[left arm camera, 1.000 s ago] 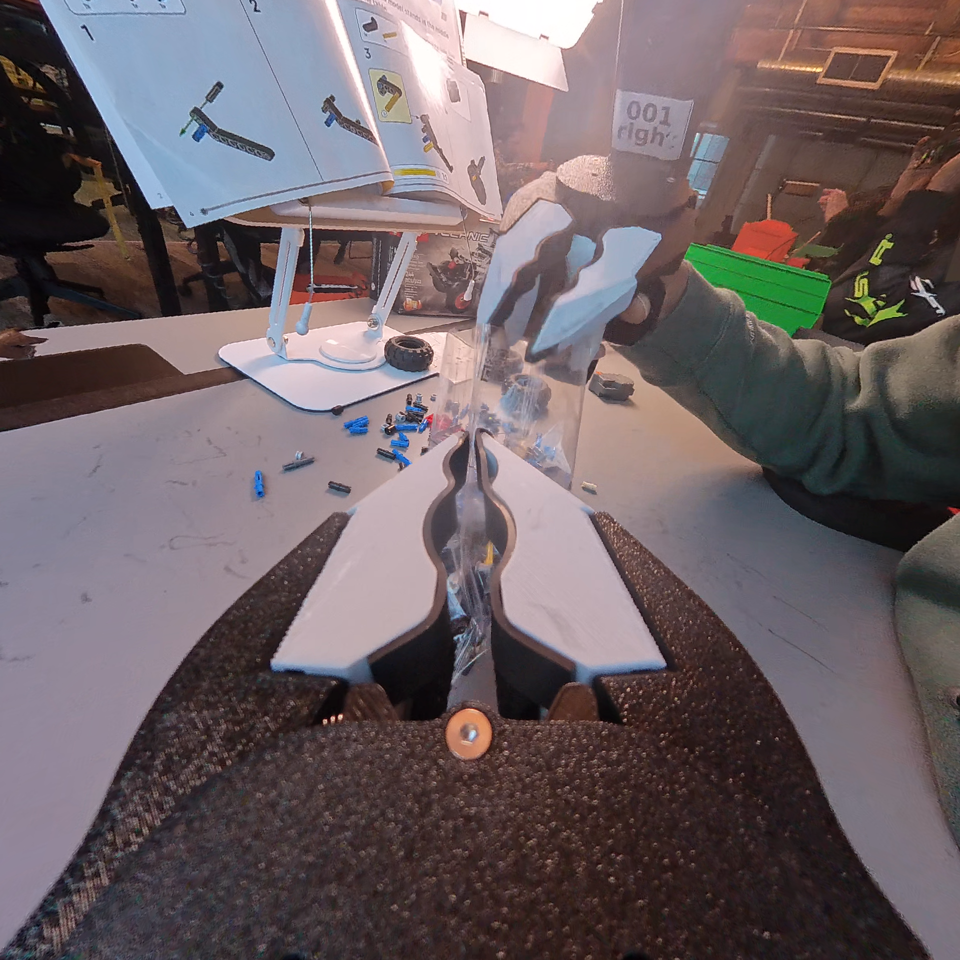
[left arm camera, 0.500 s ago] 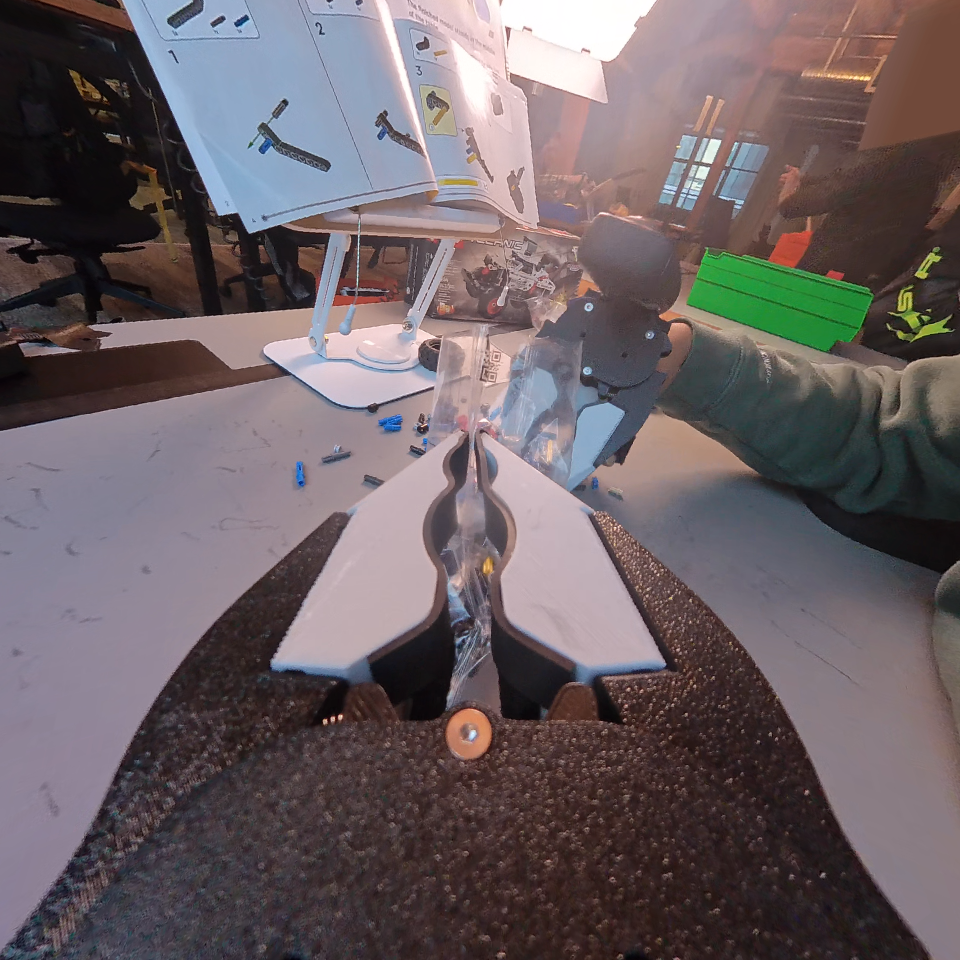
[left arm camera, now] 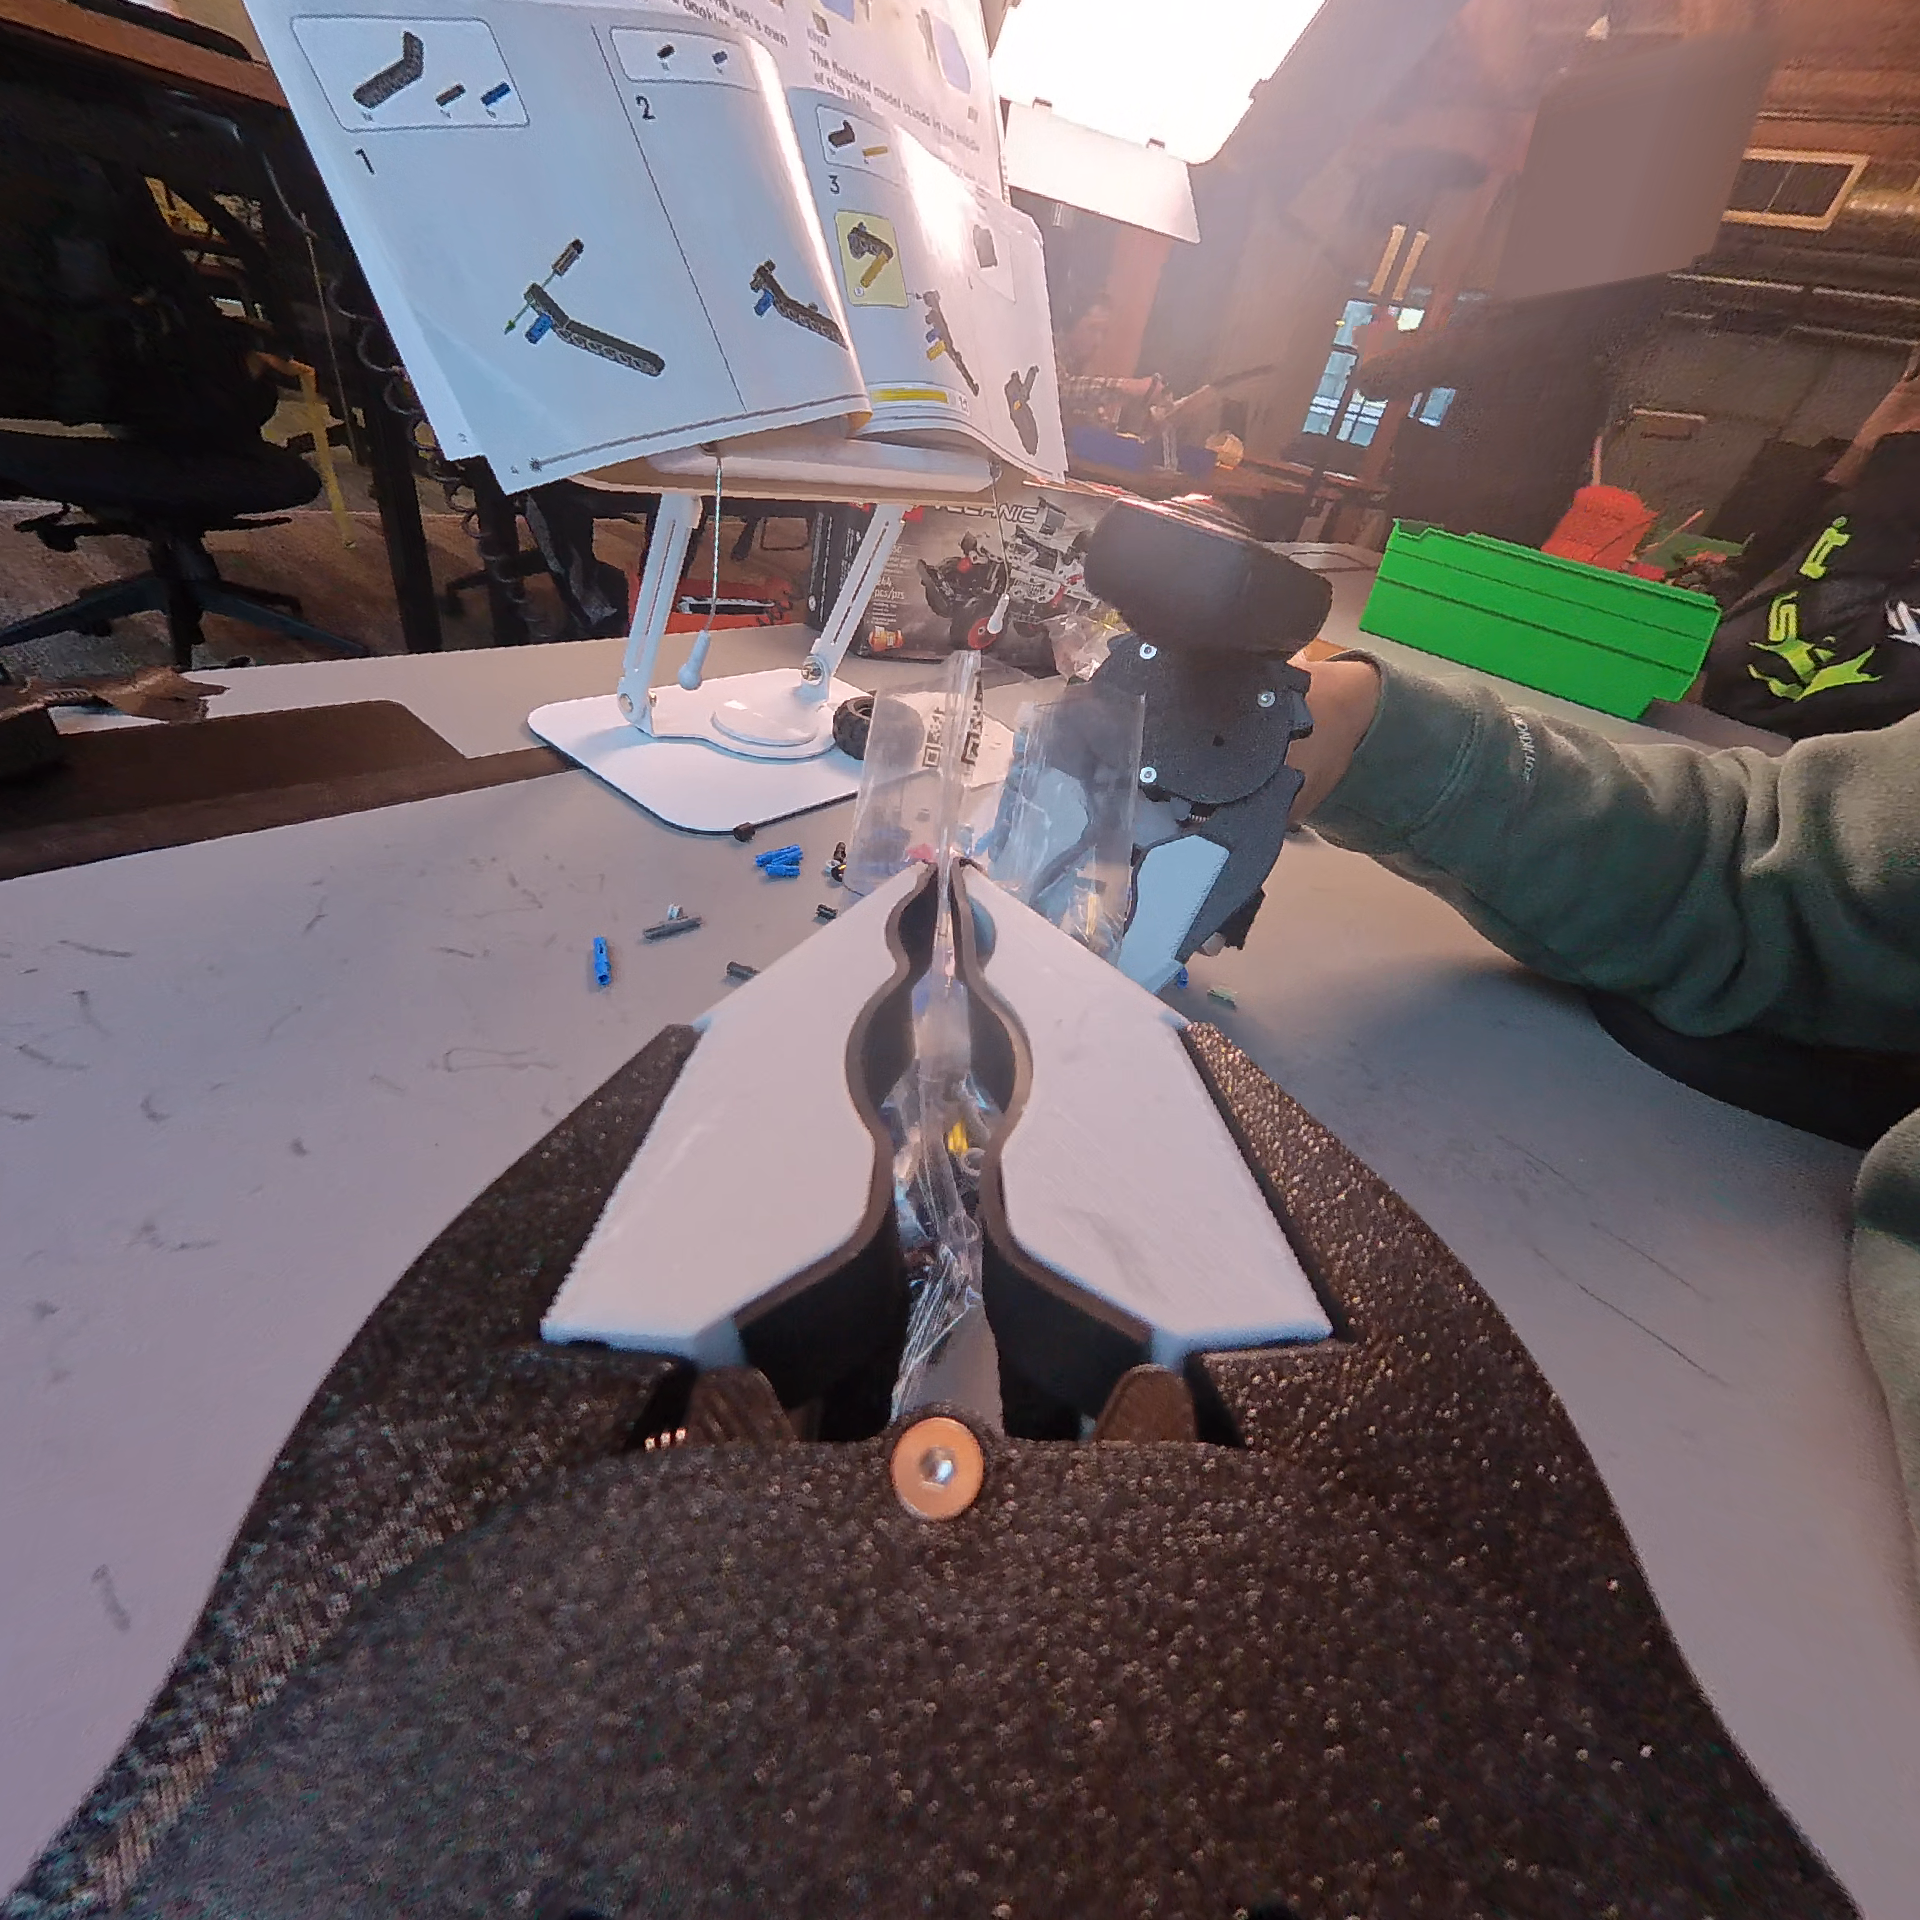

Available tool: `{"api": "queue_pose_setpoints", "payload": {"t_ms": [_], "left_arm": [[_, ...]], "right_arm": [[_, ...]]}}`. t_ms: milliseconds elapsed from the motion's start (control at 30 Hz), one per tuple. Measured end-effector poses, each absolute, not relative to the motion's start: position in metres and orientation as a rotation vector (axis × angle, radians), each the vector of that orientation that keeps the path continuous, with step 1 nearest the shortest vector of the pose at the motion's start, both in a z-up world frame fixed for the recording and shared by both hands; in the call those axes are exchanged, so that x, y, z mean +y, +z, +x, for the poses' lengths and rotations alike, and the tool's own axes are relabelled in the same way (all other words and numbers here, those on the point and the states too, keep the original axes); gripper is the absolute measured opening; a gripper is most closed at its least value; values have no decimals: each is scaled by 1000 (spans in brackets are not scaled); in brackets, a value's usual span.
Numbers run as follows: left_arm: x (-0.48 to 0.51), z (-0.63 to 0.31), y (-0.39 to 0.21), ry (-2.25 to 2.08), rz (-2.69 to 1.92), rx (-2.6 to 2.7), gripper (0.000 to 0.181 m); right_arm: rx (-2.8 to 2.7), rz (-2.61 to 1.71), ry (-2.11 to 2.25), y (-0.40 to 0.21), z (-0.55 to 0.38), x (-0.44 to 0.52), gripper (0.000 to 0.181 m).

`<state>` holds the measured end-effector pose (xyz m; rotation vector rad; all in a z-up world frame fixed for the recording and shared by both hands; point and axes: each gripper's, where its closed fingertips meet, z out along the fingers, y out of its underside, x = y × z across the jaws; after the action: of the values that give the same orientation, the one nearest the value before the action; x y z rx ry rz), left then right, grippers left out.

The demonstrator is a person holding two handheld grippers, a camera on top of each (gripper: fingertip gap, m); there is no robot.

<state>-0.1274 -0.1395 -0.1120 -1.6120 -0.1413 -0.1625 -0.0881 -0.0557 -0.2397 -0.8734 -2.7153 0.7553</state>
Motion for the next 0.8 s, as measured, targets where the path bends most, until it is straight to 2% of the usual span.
{"api": "queue_pose_setpoints", "payload": {"t_ms": [167, 433, 533, 700, 800], "left_arm": [[-140, -127, -112, -165, -1611, -141, 1], [-140, -125, -112, -184, -1613, -143, 1], [-141, -126, -112, -177, -1611, -147, 1], [-140, -127, -111, -178, -1605, -151, 1], [-139, -125, -111, -177, -1607, -146, 1]], "right_arm": [[-2726, -835, 761, -241, -86, -59, 23], [-2728, -743, 821, -235, -82, -59, 22], [-2629, -724, 1001, -197, -87, -60, 22], [-2216, -643, 1472, -79, -109, -78, 22], [-2187, -650, 1461, -75, -123, -92, 22]]}}
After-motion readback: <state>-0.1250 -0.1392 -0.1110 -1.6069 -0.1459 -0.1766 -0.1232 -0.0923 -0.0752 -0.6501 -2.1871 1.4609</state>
